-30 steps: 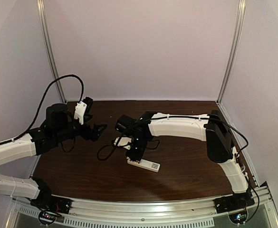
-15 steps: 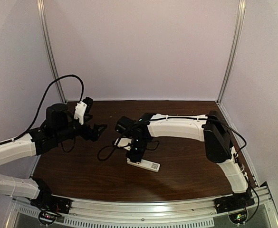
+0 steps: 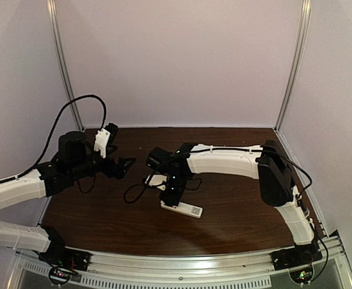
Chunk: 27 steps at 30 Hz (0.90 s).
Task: Load the batteries into the remote control
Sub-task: Place the battery cover on the remote control without the battery cover, then hold the remote control at the center of the board.
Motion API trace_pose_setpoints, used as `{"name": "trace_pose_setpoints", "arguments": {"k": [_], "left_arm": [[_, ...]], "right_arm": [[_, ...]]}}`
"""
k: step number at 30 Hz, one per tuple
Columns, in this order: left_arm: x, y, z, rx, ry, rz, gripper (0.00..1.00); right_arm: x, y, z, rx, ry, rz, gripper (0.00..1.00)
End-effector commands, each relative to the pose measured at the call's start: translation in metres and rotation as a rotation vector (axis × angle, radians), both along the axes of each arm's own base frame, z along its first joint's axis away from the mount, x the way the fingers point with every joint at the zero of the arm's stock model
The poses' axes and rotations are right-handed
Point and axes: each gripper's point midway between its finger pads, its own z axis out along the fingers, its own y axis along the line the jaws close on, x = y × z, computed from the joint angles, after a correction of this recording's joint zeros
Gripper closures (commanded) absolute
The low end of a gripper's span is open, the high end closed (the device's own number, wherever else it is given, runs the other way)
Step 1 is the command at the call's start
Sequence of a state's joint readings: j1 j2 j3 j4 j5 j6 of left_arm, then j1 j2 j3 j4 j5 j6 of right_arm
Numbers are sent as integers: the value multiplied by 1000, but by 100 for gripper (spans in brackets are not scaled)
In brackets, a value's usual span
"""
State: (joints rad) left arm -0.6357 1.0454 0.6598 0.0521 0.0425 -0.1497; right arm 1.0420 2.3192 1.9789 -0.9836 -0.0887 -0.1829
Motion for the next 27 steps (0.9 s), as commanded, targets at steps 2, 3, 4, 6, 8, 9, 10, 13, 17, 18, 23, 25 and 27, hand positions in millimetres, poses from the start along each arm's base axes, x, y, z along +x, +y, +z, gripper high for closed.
{"name": "trace_pose_setpoints", "arguments": {"k": [2, 3, 4, 6, 8, 9, 10, 13, 17, 18, 23, 25, 27], "left_arm": [[2, -1, 1, -17, -12, -3, 3], [2, -1, 1, -18, -12, -4, 3], [2, -1, 1, -17, -12, -3, 3], [2, -1, 2, -17, -13, -3, 3], [2, -1, 2, -17, -14, -5, 3], [2, -1, 1, -17, -13, -3, 3], [2, -1, 1, -17, -12, -5, 3], [2, -2, 1, -19, -12, -7, 2], [2, -2, 2, -22, -11, -4, 2], [2, -1, 1, -23, -9, 0, 2], [8, 4, 6, -60, 3, 36, 3], [12, 9, 8, -87, 17, 78, 3], [18, 14, 9, -124, 54, 118, 3]], "right_arm": [[2, 2, 6, 3, -7, -9, 60], [1, 2, 6, 4, -6, -7, 60], [1, 2, 6, 3, -7, -7, 60], [1, 2, 6, 2, -5, -6, 60], [2, 3, 9, 8, -8, -8, 59], [3, 3, 10, 10, -11, -9, 59], [3, 3, 11, 11, -12, -9, 59], [5, 3, 15, 16, -19, -13, 58], [4, 4, 19, 24, -12, -10, 57], [2, 5, 22, 33, -8, -8, 56], [2, 10, 46, 109, -26, -6, 37], [2, 10, 54, 142, -45, -6, 30], [4, 7, 60, 154, -74, -8, 25]]}}
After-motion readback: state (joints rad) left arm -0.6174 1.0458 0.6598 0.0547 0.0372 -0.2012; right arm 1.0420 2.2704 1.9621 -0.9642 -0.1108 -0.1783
